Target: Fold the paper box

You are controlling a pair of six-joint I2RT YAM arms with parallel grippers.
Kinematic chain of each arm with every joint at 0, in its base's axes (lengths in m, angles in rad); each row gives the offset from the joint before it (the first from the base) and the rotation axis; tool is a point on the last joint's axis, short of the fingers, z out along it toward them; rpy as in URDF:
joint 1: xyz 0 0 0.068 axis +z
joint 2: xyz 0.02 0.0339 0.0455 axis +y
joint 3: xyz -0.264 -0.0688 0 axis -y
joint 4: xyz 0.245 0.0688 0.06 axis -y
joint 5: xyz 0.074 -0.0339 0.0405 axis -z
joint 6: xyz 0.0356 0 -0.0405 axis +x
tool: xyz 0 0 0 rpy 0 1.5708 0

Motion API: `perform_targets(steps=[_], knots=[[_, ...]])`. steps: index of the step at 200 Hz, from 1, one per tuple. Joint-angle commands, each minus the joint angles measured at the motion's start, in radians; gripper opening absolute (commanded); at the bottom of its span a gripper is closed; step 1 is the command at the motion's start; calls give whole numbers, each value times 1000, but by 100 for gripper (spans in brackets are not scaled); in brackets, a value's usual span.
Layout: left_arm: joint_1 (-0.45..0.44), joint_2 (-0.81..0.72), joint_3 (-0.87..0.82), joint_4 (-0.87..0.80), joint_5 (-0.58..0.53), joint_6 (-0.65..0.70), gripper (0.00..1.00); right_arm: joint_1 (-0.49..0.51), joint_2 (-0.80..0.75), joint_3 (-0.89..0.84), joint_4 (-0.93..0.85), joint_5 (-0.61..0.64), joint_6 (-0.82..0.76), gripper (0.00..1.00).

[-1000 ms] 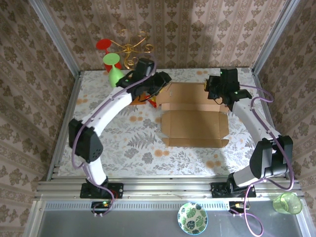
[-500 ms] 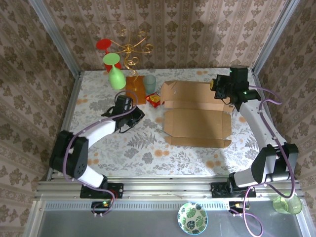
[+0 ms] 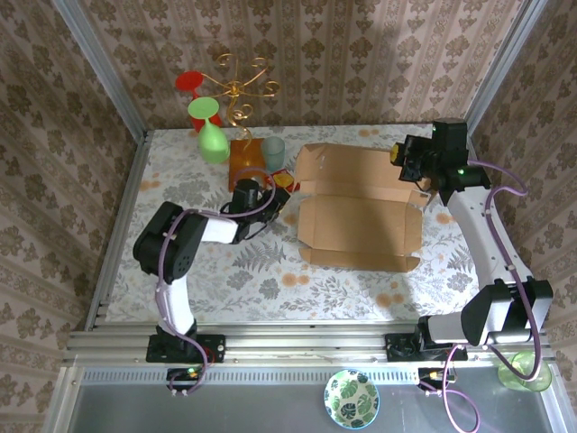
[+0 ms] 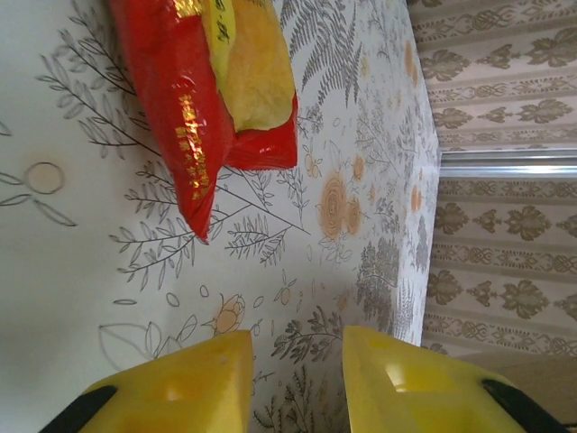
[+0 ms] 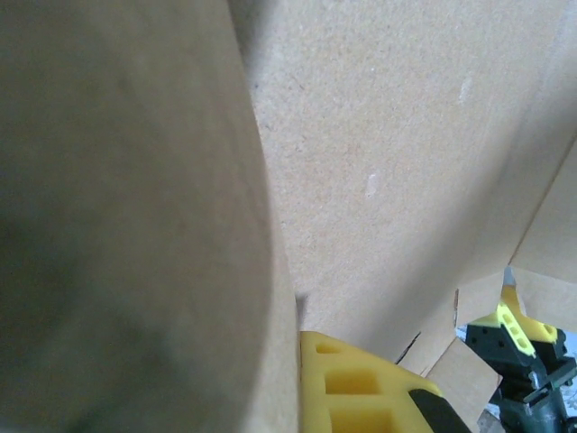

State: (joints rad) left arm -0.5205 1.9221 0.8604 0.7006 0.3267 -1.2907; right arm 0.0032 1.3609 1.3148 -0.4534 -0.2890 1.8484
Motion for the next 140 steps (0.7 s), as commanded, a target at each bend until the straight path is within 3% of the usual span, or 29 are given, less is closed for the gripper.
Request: perform_targets(steps=[1, 70, 140], knots=[[-16, 38, 36, 158, 9, -50, 35, -5, -23, 21, -17, -34, 33, 0], [-43, 43, 39, 217, 0, -48, 40, -5, -21, -6, 11, -45, 48, 0], [-111, -26, 15, 119, -43, 71, 44, -2, -5, -55, 60, -49, 76, 0]])
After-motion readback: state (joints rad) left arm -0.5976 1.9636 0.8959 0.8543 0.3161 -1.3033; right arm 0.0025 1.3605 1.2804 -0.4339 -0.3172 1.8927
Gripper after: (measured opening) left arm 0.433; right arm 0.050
